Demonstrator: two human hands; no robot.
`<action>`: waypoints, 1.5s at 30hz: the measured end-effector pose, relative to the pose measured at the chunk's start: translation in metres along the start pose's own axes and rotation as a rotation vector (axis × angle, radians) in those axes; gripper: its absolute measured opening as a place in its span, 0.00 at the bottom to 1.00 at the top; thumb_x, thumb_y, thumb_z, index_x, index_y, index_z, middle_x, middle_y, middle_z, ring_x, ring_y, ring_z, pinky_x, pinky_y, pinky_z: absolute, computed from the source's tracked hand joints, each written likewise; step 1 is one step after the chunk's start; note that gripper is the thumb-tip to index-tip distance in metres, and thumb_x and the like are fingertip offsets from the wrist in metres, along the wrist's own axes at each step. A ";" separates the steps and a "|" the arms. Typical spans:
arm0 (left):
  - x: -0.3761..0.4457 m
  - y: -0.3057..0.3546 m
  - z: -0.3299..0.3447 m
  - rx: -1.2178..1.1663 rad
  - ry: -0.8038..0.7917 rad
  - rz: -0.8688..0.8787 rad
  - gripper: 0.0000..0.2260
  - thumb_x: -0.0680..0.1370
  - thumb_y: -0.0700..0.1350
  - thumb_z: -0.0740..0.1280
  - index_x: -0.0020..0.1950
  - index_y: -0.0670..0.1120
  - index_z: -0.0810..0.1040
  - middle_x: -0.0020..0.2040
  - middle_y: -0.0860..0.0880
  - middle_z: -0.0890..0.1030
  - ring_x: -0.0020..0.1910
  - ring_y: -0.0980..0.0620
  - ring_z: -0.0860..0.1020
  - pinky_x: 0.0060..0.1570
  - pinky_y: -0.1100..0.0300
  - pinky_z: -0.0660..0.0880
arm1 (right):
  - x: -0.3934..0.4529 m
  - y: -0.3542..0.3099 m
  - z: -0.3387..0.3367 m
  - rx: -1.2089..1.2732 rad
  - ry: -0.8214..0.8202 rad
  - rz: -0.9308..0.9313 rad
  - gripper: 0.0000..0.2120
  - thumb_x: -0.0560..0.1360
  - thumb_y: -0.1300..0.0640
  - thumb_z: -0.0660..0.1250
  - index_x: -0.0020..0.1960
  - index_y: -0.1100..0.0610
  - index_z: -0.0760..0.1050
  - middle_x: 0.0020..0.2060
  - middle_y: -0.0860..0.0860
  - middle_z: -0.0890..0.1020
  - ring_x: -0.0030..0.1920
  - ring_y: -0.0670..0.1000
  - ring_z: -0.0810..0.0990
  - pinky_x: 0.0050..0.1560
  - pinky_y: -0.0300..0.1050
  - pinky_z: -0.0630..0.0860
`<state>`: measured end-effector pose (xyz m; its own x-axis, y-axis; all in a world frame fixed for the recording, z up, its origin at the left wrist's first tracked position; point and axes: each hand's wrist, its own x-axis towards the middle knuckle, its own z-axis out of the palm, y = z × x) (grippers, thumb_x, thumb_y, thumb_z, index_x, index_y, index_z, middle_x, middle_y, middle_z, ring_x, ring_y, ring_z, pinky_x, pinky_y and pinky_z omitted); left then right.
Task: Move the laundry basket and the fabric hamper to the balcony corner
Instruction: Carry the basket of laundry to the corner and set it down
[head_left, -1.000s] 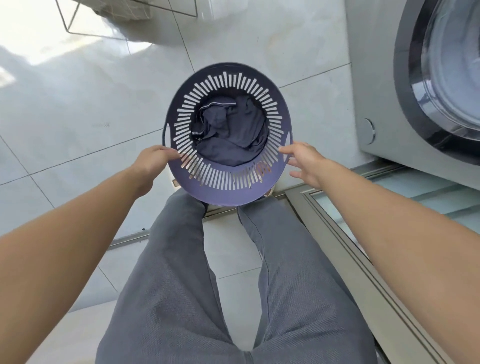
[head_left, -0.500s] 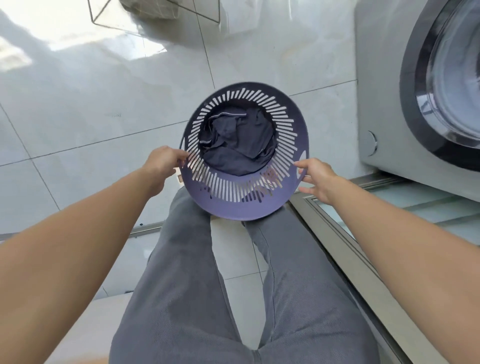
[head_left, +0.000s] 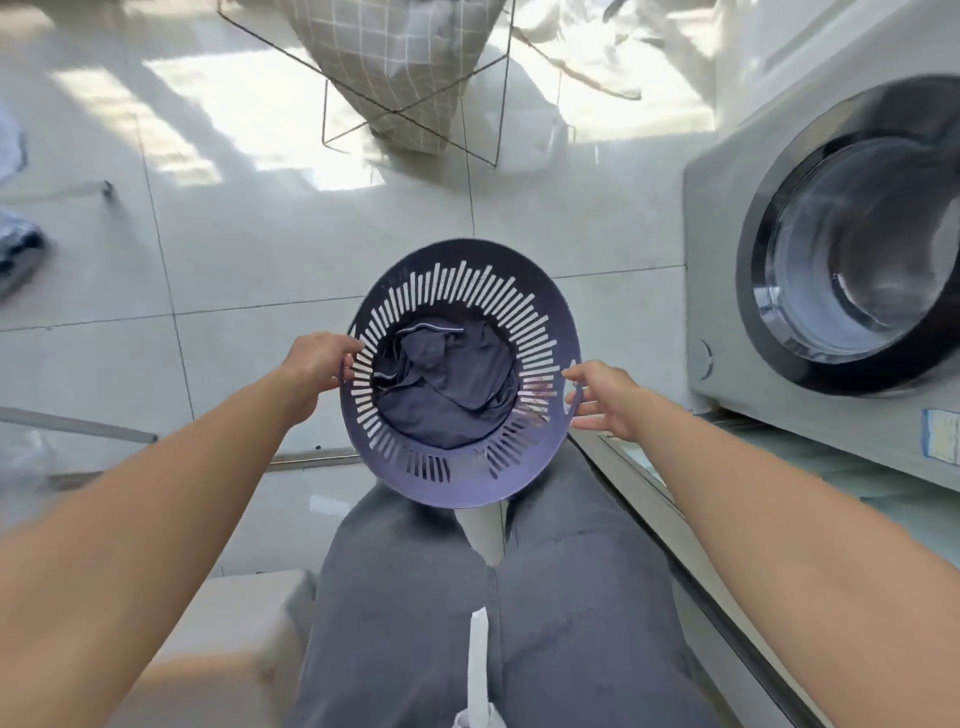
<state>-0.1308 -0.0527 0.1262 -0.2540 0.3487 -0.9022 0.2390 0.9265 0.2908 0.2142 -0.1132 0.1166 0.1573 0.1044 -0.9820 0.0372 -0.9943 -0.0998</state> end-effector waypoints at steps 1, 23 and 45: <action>-0.013 0.003 -0.011 -0.010 0.004 0.009 0.01 0.75 0.40 0.66 0.44 0.43 0.77 0.32 0.49 0.73 0.29 0.53 0.71 0.34 0.63 0.72 | -0.012 -0.004 0.003 0.000 -0.002 0.004 0.07 0.75 0.53 0.66 0.45 0.57 0.75 0.38 0.54 0.80 0.38 0.54 0.81 0.40 0.47 0.78; -0.168 0.214 -0.273 -0.510 -0.111 0.512 0.08 0.75 0.44 0.68 0.52 0.43 0.76 0.31 0.51 0.69 0.26 0.54 0.66 0.29 0.63 0.65 | -0.275 -0.287 0.098 0.280 -0.051 -0.728 0.15 0.78 0.46 0.67 0.40 0.56 0.70 0.25 0.48 0.68 0.23 0.48 0.62 0.25 0.41 0.58; -0.195 0.307 -0.397 -0.947 0.137 0.598 0.09 0.77 0.47 0.63 0.40 0.47 0.67 0.31 0.53 0.58 0.23 0.56 0.58 0.23 0.64 0.57 | -0.372 -0.554 0.211 -0.041 -0.390 -1.048 0.13 0.76 0.48 0.68 0.38 0.54 0.71 0.23 0.46 0.67 0.20 0.45 0.62 0.16 0.36 0.57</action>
<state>-0.3798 0.2201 0.5182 -0.4516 0.7311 -0.5114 -0.4358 0.3194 0.8414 -0.0734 0.3942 0.5032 -0.2911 0.8692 -0.3998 0.0037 -0.4168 -0.9090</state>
